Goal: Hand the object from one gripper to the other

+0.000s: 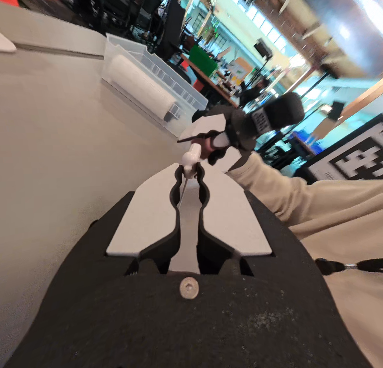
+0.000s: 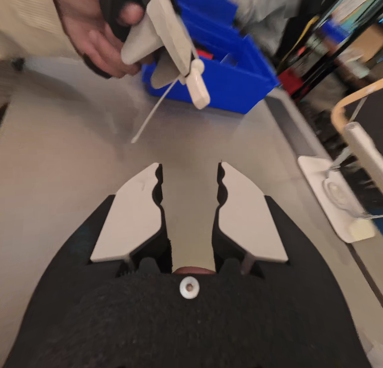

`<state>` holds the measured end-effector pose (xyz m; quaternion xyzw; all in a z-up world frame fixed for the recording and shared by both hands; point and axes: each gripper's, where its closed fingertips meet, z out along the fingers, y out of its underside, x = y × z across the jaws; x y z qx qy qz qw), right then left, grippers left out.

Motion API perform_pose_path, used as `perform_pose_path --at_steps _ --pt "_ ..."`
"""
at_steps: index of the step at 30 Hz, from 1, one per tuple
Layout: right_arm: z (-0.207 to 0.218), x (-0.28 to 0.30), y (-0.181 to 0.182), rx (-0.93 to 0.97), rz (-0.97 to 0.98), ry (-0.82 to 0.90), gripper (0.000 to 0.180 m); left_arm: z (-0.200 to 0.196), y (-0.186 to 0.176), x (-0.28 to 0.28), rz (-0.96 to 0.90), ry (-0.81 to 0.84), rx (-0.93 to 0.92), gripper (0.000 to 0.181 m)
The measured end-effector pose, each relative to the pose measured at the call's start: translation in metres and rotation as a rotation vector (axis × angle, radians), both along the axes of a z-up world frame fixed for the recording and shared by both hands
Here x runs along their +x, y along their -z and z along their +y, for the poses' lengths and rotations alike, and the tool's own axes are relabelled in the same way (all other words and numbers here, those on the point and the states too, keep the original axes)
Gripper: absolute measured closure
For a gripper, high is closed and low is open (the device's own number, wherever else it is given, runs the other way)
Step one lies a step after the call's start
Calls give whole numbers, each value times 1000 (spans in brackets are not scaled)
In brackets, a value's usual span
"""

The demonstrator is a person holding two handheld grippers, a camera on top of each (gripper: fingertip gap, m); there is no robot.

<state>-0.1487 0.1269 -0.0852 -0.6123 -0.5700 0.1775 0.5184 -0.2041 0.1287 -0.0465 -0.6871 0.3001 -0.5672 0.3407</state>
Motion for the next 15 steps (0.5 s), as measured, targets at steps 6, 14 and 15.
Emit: perform_pose_path --at_steps 6,14,15 --pt "-11 -19 6 182 132 -49 137 -7 19 -4 -77 91 -187 168" --pt "-27 -33 -11 252 152 -114 143 -36 27 15 -73 281 -268 168" --pt "-28 -33 -11 255 149 -122 149 -38 27 17 -73 292 -271 168"
